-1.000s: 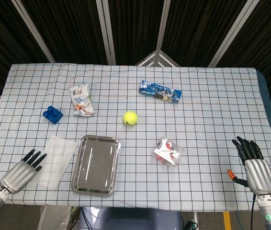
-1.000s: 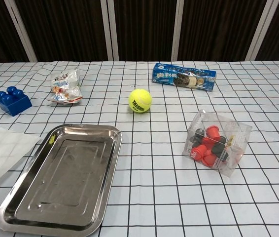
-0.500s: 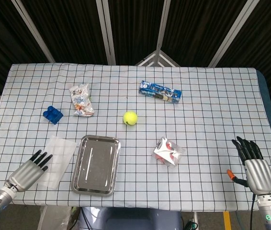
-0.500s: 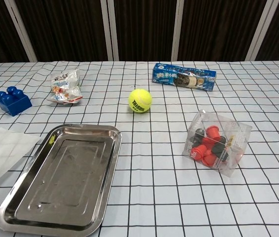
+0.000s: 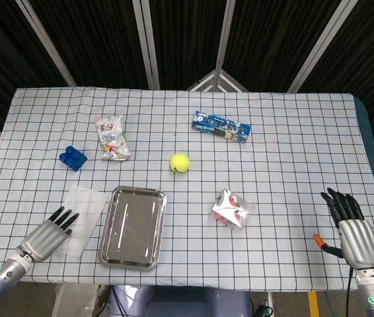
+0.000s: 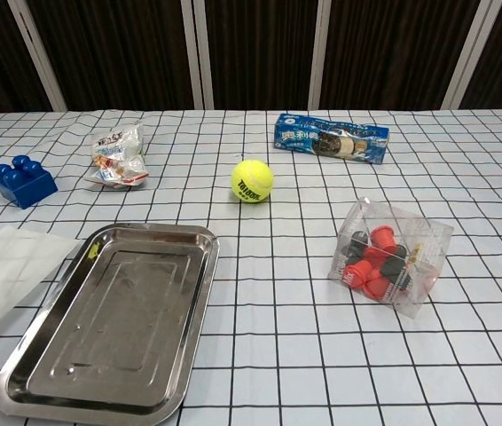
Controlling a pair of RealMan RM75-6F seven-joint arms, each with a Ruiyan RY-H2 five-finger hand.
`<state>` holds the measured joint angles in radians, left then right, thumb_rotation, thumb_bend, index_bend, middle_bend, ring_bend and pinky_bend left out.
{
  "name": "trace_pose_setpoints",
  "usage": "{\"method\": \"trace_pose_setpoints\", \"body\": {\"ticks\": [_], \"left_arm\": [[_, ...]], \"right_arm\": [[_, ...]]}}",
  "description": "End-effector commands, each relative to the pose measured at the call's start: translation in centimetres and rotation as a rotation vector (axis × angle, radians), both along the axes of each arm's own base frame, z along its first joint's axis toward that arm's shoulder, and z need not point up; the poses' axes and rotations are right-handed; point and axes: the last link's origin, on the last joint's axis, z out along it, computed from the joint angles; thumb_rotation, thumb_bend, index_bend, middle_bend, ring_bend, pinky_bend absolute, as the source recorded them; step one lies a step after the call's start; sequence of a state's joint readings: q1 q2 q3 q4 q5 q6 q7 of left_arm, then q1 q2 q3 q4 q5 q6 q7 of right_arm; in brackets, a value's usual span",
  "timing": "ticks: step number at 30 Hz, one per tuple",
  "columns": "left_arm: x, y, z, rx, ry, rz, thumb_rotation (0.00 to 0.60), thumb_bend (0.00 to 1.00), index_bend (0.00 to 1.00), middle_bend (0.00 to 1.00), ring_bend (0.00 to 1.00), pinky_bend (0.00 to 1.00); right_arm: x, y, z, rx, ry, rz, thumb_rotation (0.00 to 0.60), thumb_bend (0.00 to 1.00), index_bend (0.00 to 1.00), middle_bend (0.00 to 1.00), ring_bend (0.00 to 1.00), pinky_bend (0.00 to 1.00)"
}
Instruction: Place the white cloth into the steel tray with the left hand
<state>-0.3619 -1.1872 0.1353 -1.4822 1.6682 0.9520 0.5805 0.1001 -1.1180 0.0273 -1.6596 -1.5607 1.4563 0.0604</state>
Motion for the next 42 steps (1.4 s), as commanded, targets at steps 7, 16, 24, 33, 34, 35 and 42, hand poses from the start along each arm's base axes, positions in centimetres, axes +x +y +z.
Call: {"method": "trace_pose_setpoints", "body": {"ticks": [7, 16, 24, 33, 34, 35, 42], "left_arm": [[0.2, -0.3, -0.2, 0.007, -0.042, -0.008, 0.600, 0.47, 0.54, 0.00, 0.00, 0.00], [0.5, -0.3, 0.5, 0.039, -0.090, -0.008, 0.600, 0.53, 0.59, 0.03, 0.00, 0.00], [2.5, 1.1, 2.5, 0.148, -0.193, -0.048, 0.600, 0.53, 0.60, 0.04, 0.00, 0.00], [11.1, 4.6, 6.1, 0.328, -0.477, -0.219, 0.600, 0.54, 0.60, 0.05, 0.00, 0.00], [11.8, 4.9, 6.2, 0.328, -0.491, -0.234, 0.600, 0.53, 0.60, 0.05, 0.00, 0.00], [13.0, 5.1, 6.2, 0.328, -0.509, -0.267, 0.600, 0.53, 0.60, 0.04, 0.00, 0.00], [18.9, 5.1, 4.7, 0.261, -0.563, -0.392, 0.600, 0.53, 0.60, 0.04, 0.00, 0.00]], "right_arm": [[0.0, 0.1, 0.0, 0.002, -0.001, -0.002, 0.600, 0.31, 0.00, 0.00, 0.00, 0.00], [0.0, 0.1, 0.0, 0.003, -0.003, -0.001, 0.600, 0.31, 0.00, 0.00, 0.00, 0.00], [0.0, 0.1, 0.1, 0.000, -0.006, 0.000, 0.600, 0.31, 0.00, 0.00, 0.00, 0.00], [0.1, 0.1, 0.0, 0.004, -0.002, 0.003, 0.600, 0.31, 0.00, 0.00, 0.00, 0.00], [0.1, 0.1, 0.0, 0.004, -0.002, 0.003, 0.600, 0.31, 0.00, 0.00, 0.00, 0.00], [0.1, 0.1, 0.0, 0.003, -0.002, 0.002, 0.600, 0.31, 0.00, 0.00, 0.00, 0.00], [0.0, 0.0, 0.0, 0.006, -0.004, 0.001, 0.600, 0.31, 0.00, 0.00, 0.00, 0.00]]}}
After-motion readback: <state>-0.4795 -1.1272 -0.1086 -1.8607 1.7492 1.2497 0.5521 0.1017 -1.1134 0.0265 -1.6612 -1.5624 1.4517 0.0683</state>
